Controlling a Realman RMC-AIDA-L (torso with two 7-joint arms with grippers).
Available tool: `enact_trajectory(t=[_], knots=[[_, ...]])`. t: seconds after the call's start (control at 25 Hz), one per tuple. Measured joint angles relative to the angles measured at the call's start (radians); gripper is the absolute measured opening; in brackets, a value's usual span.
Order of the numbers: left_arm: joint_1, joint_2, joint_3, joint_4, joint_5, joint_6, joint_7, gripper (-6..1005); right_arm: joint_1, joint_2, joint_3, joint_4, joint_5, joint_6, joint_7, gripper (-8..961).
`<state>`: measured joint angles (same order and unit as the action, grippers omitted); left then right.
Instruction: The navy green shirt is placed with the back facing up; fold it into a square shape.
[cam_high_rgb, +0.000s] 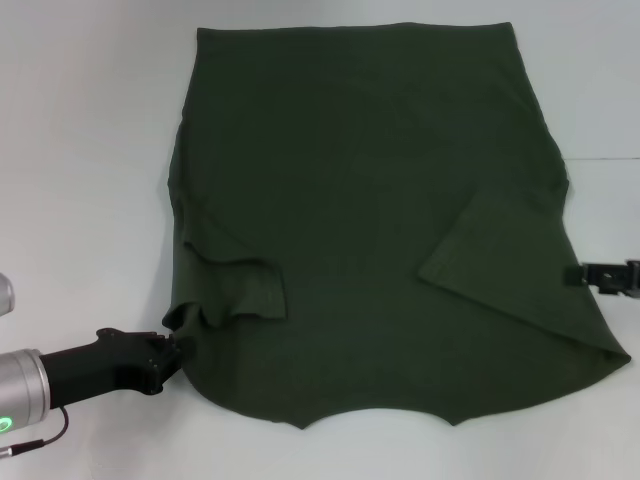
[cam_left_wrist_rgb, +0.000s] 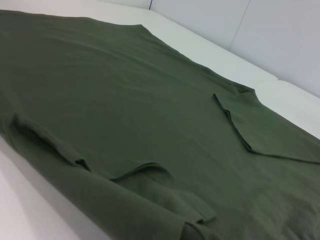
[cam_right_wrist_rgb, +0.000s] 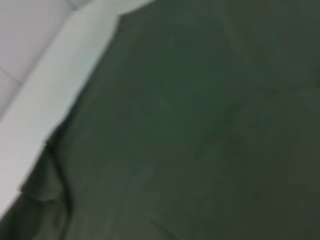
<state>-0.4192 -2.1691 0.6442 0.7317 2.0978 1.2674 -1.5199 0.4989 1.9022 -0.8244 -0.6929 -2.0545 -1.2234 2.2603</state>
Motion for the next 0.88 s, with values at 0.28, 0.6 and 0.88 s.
enact_trajectory(t=[0.28, 0.6, 0.88], knots=[[0.000, -0.001, 0.000, -0.002, -0.001, 0.001, 0.002, 54, -0.025, -0.002, 0.109, -0.003, -0.124, -0.063, 0.021, 808], [-0.001, 0.000, 0.001, -0.003, -0.001, 0.001, 0.000, 54, -0.052, -0.002, 0.109, 0.003, -0.141, -0.076, 0.019, 809], [-0.004, 0.000, 0.002, -0.003, -0.001, 0.001, -0.001, 55, -0.062, -0.001, 0.104, 0.005, -0.142, -0.079, 0.018, 808]])
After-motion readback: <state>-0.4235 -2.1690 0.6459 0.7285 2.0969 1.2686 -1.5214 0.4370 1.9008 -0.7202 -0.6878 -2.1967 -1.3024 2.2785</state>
